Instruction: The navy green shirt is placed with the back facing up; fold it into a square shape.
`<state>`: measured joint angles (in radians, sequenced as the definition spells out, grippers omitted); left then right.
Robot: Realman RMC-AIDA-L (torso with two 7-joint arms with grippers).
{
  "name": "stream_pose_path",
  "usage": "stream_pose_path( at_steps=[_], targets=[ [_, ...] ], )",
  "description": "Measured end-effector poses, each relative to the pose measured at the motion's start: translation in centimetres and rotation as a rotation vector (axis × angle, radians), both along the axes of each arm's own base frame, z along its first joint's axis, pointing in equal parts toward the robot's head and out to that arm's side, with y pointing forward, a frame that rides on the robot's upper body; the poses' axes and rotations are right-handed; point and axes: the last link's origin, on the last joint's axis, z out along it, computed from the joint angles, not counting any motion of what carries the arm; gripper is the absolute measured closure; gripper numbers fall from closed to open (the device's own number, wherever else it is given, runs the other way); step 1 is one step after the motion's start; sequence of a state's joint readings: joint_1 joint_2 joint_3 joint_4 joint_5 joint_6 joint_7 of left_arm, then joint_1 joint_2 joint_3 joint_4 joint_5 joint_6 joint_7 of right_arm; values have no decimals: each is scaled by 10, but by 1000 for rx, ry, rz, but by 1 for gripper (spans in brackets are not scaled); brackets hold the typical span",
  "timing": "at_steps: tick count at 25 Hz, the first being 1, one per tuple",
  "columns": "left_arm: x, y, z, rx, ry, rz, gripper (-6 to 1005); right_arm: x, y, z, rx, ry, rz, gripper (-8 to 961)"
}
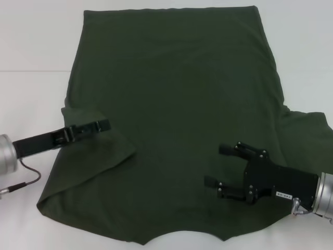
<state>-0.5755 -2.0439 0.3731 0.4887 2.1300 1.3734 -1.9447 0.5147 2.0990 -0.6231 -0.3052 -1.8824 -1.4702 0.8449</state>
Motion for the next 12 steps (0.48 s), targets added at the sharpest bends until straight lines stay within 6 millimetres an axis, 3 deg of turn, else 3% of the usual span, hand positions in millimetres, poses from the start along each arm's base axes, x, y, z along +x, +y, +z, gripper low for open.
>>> stream_pose_path(
  at_steps=[2,6,12],
  targets=[
    [2,-8,6,31,20,-114,233,1,0,1,-1,13,-20,37],
    [6,-31,14,104,123,-410,162,3,1,5,-16,34,-65,37],
    [-3,-64,9,191,278,-676,91,8,10,18,-64,68,-192,38]
  ],
)
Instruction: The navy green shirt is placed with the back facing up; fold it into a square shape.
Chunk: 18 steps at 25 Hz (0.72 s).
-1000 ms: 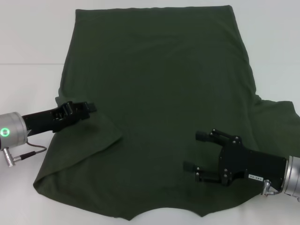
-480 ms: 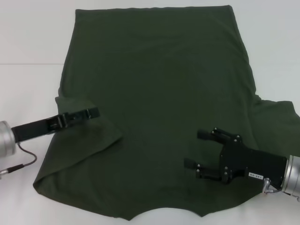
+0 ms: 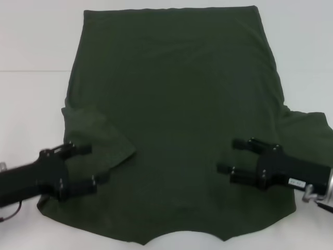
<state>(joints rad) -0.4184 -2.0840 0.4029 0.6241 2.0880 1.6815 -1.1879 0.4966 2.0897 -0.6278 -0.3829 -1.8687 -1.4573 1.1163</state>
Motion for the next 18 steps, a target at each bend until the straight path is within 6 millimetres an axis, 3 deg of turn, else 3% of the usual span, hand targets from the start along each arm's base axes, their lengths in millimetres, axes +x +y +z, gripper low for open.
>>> stream_pose_path(
  at_steps=[4,7,14,18],
  targets=[
    [-6,-9,-3,26,35,-37,90,5,6,18,-34,12,-96,38],
    [-7,-10,-6,18,43,-37,89,4,13,43,-87,-2,-178,38],
    [-4,-10,-9,3,50,-54,88,8,27,104,-255,-22,-630,37],
    [-1,-9,-11,-12,56,-72,89,16,27,128,-288,40,-865,37]
  ],
)
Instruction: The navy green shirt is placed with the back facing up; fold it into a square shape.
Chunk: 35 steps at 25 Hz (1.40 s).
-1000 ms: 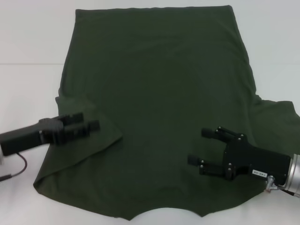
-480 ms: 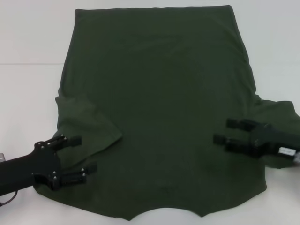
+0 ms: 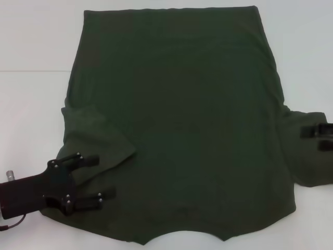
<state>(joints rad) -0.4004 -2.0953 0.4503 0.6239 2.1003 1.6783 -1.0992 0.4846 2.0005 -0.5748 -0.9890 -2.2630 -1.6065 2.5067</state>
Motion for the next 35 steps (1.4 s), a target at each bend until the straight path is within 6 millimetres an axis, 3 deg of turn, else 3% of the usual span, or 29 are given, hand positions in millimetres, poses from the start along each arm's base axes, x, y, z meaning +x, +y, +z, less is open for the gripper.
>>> stream_pose_path(
  at_steps=[7,16,23,35],
  targets=[
    [3,1,-2,-17,11,-20,90,23,-1,24,21,-98,-190,37],
    [4,0,-1,-27,11,-33,92,49,2,22,35,-190,-340,37],
    [10,1,-9,-63,16,-54,92,44,19,15,13,-238,-340,37],
    [9,0,-9,-77,6,-36,95,46,31,-4,-12,-290,-330,38]
  ],
)
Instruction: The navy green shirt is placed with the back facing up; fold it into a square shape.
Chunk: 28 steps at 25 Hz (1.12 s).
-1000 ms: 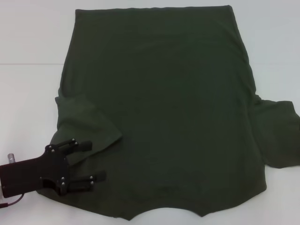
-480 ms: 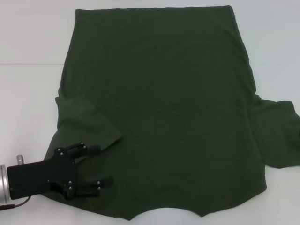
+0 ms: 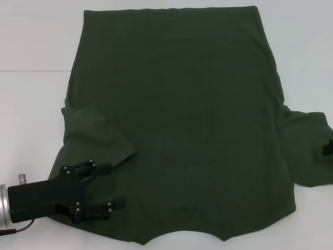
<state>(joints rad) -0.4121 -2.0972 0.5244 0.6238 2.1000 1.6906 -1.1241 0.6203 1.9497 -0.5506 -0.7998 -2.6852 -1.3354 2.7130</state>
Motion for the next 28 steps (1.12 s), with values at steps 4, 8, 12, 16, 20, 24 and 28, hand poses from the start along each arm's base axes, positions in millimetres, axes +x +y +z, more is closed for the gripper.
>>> stream_pose_path(
  at_steps=[4,8,12,16,20,24,28],
  targets=[
    [1,1,0,-1,-3,-3,97,-4,5,-1,2,-6,13,38],
    [1,1,0,0,-3,-3,98,-4,7,-5,-3,-18,20,38],
    [1,3,1,4,-4,4,99,-6,9,-13,-14,-19,30,38],
    [2,3,1,8,-5,5,101,-7,12,-18,-21,-24,34,38],
    [1,4,1,9,-4,6,102,-7,13,-18,-19,-33,38,38],
    [1,4,1,9,-3,7,103,-7,15,-19,-17,-37,41,38],
    [1,4,1,7,-1,8,104,-8,16,-22,-22,-37,45,37]
  ],
)
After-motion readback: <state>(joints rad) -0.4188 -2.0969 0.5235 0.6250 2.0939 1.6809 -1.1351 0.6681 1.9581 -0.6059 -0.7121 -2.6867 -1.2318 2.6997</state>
